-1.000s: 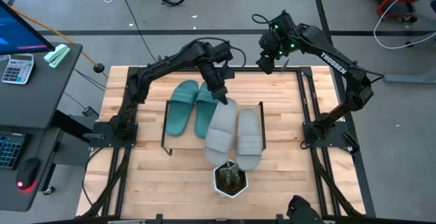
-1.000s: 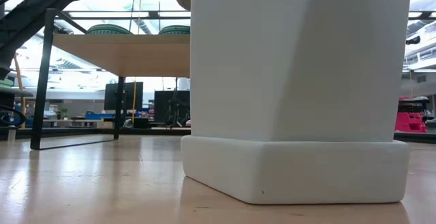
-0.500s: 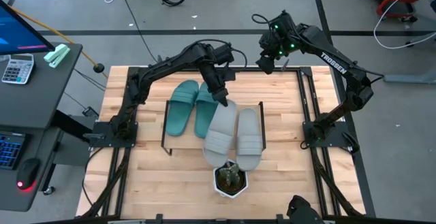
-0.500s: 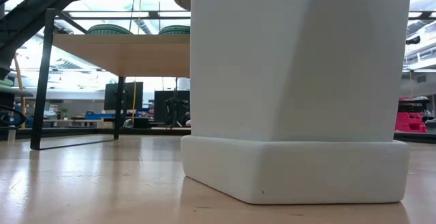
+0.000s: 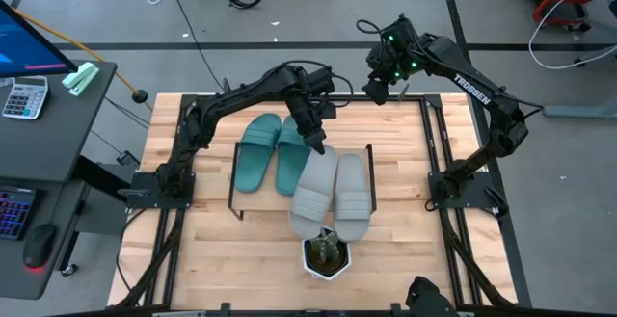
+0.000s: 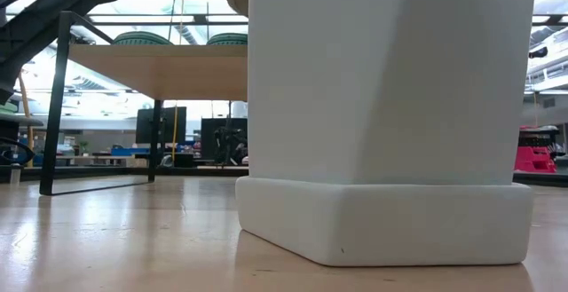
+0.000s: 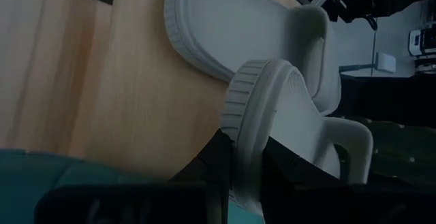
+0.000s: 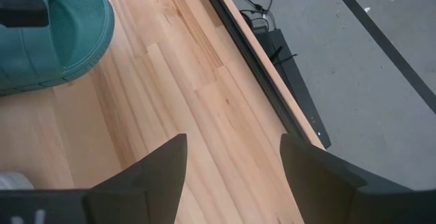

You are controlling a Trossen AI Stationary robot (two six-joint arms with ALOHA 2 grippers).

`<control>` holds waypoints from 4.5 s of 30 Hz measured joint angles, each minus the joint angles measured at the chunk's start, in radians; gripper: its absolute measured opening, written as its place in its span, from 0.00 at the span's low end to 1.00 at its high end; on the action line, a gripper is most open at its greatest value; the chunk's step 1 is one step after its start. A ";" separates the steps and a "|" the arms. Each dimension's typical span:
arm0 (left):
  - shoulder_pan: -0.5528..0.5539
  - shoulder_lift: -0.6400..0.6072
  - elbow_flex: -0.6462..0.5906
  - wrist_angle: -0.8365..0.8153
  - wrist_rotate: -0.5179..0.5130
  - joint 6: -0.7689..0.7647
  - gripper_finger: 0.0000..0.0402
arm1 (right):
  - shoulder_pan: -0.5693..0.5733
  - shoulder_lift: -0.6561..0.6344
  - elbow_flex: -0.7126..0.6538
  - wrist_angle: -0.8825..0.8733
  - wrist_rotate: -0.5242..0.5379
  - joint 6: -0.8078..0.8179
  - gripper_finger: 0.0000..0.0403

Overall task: Pick and place slides into the shelf
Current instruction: Put the gray slipper on the shelf

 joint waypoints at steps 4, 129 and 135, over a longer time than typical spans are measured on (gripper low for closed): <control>-0.004 0.000 0.000 0.006 0.000 0.000 0.12 | 0.000 0.000 0.000 0.000 0.000 0.000 0.60; 0.140 -0.261 0.001 0.043 -0.517 0.196 0.05 | 0.397 0.007 0.000 0.057 -0.448 0.018 0.01; 0.149 -0.324 0.001 0.001 -0.524 0.196 0.02 | 0.448 0.082 0.000 0.089 -0.418 0.049 0.01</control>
